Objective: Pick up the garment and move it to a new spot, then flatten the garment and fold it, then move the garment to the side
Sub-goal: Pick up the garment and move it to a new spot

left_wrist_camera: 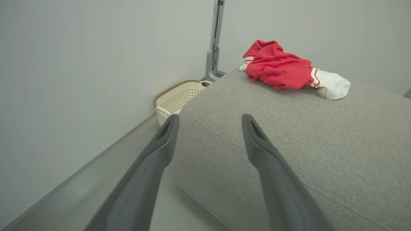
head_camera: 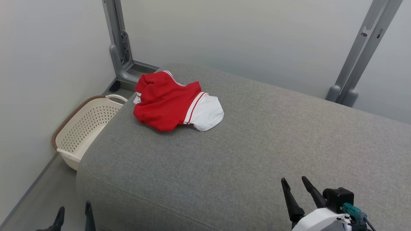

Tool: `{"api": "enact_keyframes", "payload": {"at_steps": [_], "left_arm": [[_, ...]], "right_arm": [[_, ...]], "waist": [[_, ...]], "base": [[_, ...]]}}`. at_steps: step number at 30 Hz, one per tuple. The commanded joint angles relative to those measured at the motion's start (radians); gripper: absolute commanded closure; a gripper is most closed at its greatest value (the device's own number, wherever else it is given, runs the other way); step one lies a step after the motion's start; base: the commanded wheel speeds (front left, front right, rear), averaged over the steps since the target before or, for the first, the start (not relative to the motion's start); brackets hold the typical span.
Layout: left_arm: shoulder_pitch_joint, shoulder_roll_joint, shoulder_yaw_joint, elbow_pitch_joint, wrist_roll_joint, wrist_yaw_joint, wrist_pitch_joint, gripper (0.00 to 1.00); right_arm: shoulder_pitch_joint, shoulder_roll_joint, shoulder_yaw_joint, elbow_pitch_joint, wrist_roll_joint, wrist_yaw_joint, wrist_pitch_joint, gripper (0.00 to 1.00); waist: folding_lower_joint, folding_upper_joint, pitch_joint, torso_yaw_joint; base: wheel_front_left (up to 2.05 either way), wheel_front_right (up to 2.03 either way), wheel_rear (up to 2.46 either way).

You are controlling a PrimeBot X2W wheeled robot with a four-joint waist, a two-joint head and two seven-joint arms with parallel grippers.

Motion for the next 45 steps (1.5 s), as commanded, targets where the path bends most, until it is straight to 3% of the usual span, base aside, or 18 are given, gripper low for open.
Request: {"api": "enact_keyframes", "payload": {"at_steps": [1, 7, 15, 19, 31, 38, 45], "left_arm": [[0.008, 0.004, -0.001, -0.003, -0.003, 0.004, 0.003, 0.00], [-0.031, -0.010, -0.009, 0.014, -0.023, 0.004, 0.030, 0.00], [-0.239, 0.007, -0.090, 0.150, -0.034, -0.089, 0.151, 0.00], [-0.407, 0.015, -0.123, 0.268, -0.038, -0.136, 0.223, 0.00], [-0.816, 0.082, -0.211, 0.513, 0.018, -0.201, 0.372, 0.00], [-0.981, 0.123, -0.326, 0.622, 0.063, -0.222, 0.458, 0.00], [-1.087, 0.146, -0.429, 0.689, 0.024, -0.224, 0.510, 0.00]], "right_arm": [[-0.009, -0.004, 0.000, 0.003, 0.002, -0.001, -0.006, 0.00], [-0.002, -0.003, -0.007, -0.008, -0.014, -0.001, -0.003, 0.00], [-0.028, -0.004, -0.008, -0.086, -0.078, -0.001, 0.056, 0.00], [-0.046, -0.004, -0.006, -0.153, -0.124, -0.001, 0.112, 0.00], [-0.055, -0.003, 0.001, -0.359, -0.225, -0.001, 0.244, 0.00], [-0.034, -0.003, -0.024, -0.440, -0.256, -0.001, 0.281, 0.00], [-0.026, -0.003, -0.023, -0.476, -0.254, -0.001, 0.279, 0.00]], "waist": [[0.0001, 0.0000, 0.002, 0.001], [0.0001, 0.0000, 0.019, -0.002], [0.0001, 0.0000, 0.111, -0.042], [0.0001, 0.0000, 0.183, -0.092], [0.0001, 0.0000, 0.372, -0.261], [0.0001, 0.0000, 0.460, -0.327], [0.0001, 0.0000, 0.512, -0.357]], "base": [[0.00, 0.00, 0.00], [0.00, 0.00, 0.00], [0.00, 0.00, 0.00], [0.00, 0.00, 0.00], [0.00, 0.00, 0.00], [0.00, 0.00, 0.00], [0.00, 0.00, 0.00]]}}
